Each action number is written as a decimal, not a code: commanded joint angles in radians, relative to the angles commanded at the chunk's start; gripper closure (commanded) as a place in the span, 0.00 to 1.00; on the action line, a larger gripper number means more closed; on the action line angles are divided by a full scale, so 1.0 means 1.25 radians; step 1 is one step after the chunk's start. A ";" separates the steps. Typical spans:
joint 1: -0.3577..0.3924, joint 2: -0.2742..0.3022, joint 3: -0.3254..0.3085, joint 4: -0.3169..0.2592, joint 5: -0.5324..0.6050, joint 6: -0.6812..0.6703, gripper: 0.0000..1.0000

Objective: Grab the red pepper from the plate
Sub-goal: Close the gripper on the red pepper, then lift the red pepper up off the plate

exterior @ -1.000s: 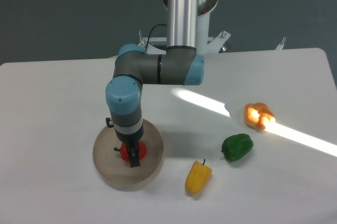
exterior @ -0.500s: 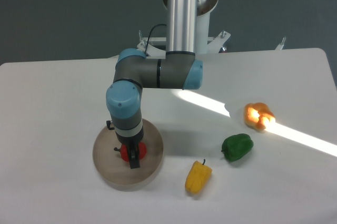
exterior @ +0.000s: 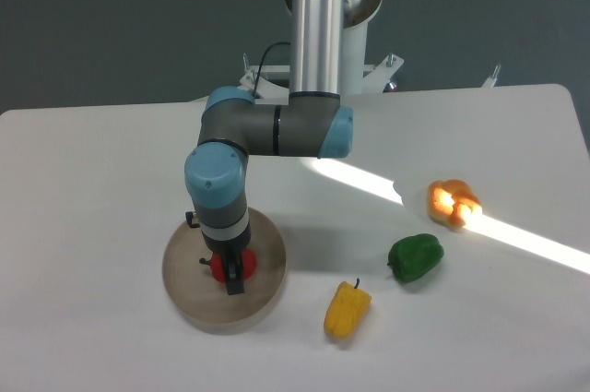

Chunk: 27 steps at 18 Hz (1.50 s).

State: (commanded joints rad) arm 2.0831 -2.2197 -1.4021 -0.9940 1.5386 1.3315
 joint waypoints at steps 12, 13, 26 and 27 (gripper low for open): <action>0.000 0.006 0.005 -0.001 0.009 0.004 0.30; 0.000 0.009 0.009 -0.004 0.009 0.004 0.30; 0.110 0.123 0.065 -0.177 0.016 0.122 0.30; 0.121 0.131 0.065 -0.178 0.016 0.135 0.30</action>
State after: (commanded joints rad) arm 2.2349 -2.0556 -1.3208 -1.2164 1.5585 1.5001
